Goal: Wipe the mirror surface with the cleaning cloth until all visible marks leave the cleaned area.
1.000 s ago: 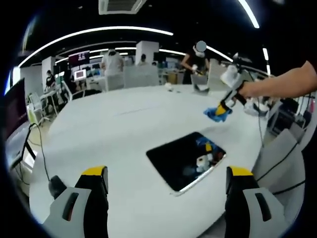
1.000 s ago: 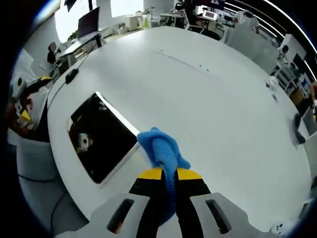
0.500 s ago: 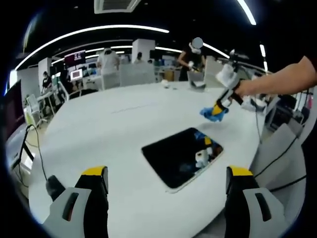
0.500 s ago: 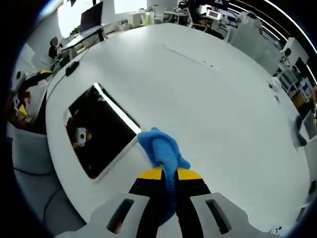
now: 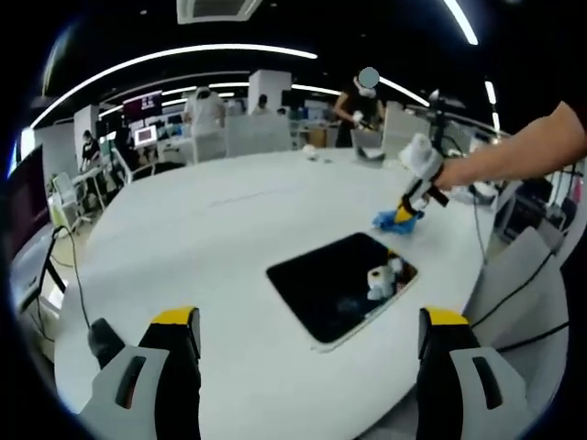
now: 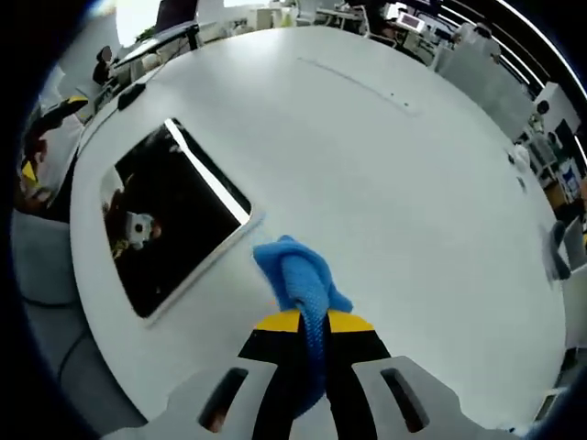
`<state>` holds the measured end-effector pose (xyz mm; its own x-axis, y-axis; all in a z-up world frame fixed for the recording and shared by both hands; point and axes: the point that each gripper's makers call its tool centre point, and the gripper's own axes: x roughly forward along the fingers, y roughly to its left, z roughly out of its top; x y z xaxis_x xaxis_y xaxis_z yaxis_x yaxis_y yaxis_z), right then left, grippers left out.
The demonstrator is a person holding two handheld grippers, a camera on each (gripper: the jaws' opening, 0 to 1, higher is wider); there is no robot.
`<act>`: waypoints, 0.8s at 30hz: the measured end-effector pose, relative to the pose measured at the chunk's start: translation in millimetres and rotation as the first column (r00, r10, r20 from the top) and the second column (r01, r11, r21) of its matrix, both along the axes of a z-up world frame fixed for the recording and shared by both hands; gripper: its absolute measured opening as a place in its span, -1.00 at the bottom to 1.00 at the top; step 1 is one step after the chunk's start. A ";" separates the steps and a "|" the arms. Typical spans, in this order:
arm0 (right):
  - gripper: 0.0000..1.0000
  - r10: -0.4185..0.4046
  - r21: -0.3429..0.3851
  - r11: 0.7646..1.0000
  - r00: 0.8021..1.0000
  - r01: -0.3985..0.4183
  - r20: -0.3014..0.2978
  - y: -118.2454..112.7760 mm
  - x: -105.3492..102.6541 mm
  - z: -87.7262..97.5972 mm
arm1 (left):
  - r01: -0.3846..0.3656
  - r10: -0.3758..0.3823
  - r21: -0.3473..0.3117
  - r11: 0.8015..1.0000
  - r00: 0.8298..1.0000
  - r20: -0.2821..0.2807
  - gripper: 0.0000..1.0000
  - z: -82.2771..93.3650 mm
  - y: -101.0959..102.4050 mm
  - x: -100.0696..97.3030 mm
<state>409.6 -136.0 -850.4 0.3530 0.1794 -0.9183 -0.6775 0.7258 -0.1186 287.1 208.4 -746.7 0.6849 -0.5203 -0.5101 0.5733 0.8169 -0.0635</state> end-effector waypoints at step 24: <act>-0.14 0.105 0.008 0.994 0.993 -0.105 0.045 17.3 3.8 -3.0 | -0.031 0.031 -0.022 0.999 1.000 0.000 0.99 -1.7 9.2 8.0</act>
<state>413.4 -118.7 -853.4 0.3721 0.2267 -0.9001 -0.7443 0.6522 -0.1434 295.1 217.6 -748.4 0.7010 -0.5100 -0.4985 0.5481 0.8325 -0.0810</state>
